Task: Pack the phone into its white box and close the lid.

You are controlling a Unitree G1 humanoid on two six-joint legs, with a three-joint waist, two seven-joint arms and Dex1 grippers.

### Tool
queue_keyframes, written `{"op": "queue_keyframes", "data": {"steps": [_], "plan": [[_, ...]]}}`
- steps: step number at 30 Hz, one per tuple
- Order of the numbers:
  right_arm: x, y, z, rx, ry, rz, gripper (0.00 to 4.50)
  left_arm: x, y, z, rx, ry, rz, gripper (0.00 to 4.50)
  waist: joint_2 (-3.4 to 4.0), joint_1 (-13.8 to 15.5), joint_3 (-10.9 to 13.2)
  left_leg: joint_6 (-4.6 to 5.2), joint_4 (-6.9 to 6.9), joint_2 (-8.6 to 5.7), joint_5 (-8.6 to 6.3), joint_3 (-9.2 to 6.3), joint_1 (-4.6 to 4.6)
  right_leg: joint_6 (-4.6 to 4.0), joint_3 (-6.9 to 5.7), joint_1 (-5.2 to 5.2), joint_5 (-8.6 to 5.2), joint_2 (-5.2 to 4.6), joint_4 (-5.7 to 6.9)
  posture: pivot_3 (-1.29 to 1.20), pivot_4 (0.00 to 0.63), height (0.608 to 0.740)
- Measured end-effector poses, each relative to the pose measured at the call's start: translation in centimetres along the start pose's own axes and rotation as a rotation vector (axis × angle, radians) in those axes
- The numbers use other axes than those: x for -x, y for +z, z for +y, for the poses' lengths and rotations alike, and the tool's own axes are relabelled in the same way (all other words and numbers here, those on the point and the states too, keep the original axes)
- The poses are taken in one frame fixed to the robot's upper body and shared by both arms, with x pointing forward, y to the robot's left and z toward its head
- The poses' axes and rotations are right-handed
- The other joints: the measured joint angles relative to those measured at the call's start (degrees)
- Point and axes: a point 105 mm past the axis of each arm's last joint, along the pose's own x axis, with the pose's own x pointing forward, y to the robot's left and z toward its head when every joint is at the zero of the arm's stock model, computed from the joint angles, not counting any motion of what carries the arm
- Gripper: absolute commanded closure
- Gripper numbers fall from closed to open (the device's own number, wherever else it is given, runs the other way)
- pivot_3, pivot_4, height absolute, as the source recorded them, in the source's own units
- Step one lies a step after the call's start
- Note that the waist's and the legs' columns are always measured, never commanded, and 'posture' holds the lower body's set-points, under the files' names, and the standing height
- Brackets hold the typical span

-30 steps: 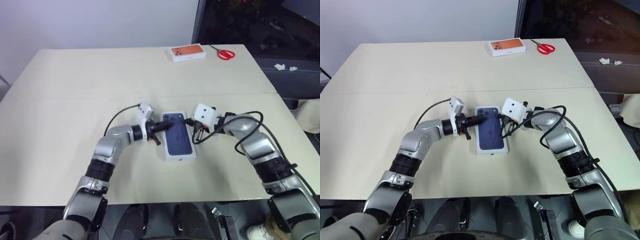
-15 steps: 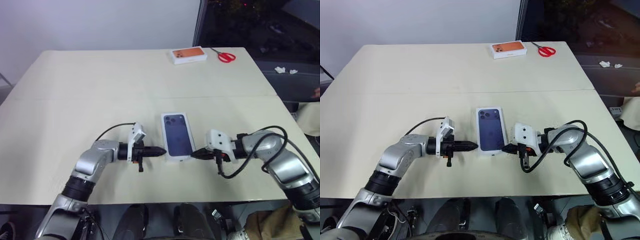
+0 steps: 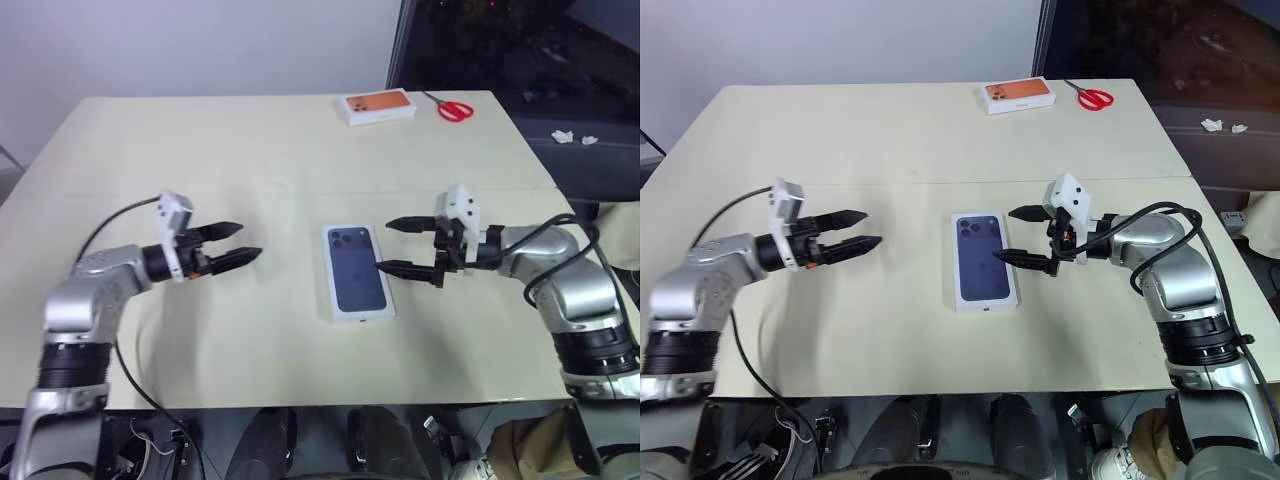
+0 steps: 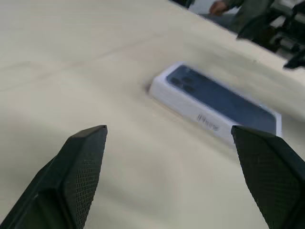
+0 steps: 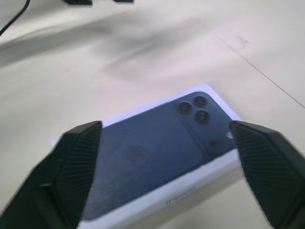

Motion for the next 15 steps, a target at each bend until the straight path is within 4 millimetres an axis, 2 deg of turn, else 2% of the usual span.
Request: {"op": "queue_keyframes", "data": {"steps": [3, 7, 10, 15], "plan": [[0.9, -0.4, -0.1, 0.041, 0.005, 0.009, 0.08, 1.9, -1.0, 0.4, 0.023, 0.032, 0.036, 0.00, 0.00, 0.00, 0.00, 0.00, -0.01, 0.02, 0.00, -0.01, 0.00, 0.00, -0.01, -0.03, 0.00, 0.00, 0.02, 0.00, 0.150, 0.740], [2.4, -1.3, -0.1, 0.059, 0.003, 0.017, 0.08, 5.3, -1.2, 1.3, -0.009, 0.131, 0.014, 0.00, 0.01, 0.03, 0.00, 0.00, -0.03, 0.02, -0.01, 0.01, 0.00, -0.01, 0.01, -0.03, 0.00, -0.03, 0.01, 0.00, 0.150, 0.740], [3.8, -1.7, -0.2, 0.038, -0.016, 0.019, 0.08, 7.7, -2.5, 1.2, -0.004, 0.197, 0.034, 0.00, 0.04, -0.08, 0.02, 0.00, -0.08, 0.02, -0.02, 0.03, -0.01, -0.02, 0.04, -0.05, -0.01, -0.06, -0.02, 0.00, 0.150, 0.740], [5.0, -2.7, 0.1, -0.018, -0.019, 0.022, 0.08, 9.7, -4.5, 0.6, -0.009, 0.260, 0.069, 0.00, 0.04, 0.07, 0.02, 0.00, -0.08, 0.07, -0.02, 0.02, 0.02, -0.05, 0.03, -0.03, 0.00, -0.07, -0.01, 0.00, 0.150, 0.740]]}}
